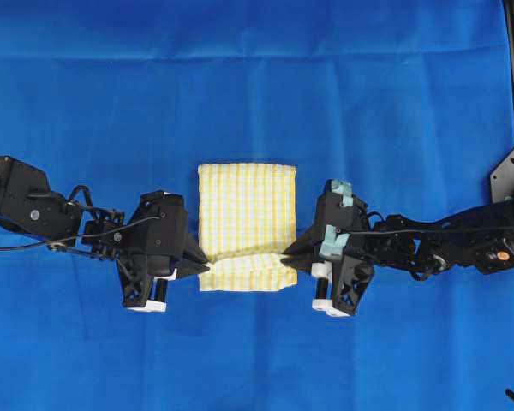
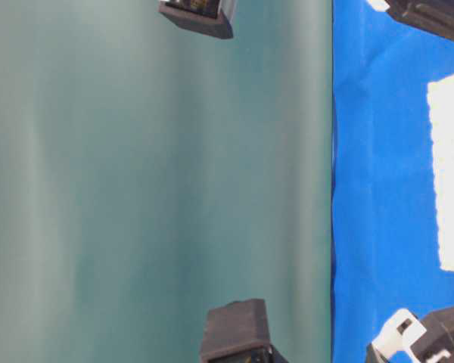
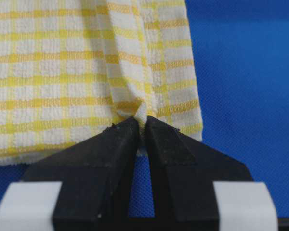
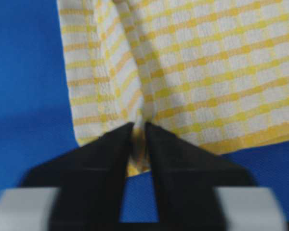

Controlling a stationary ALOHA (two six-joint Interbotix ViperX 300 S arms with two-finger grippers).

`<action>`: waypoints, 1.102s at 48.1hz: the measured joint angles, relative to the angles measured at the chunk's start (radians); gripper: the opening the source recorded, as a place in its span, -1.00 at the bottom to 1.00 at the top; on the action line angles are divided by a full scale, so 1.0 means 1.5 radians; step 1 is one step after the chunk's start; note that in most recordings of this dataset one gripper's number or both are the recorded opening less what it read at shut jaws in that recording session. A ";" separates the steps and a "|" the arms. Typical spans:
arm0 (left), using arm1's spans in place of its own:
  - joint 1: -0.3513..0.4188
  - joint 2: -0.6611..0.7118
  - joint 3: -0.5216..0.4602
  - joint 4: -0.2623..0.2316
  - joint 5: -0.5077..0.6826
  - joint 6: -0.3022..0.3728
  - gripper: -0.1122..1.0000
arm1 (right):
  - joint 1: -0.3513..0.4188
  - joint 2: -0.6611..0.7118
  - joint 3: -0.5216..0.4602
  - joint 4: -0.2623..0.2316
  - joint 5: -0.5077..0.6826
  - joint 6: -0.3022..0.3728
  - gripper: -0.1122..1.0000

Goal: Fold the yellow towel.

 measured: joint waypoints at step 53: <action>-0.003 -0.618 0.269 0.003 0.144 0.014 -0.34 | -0.005 -0.583 0.280 -0.003 -0.015 -0.189 0.48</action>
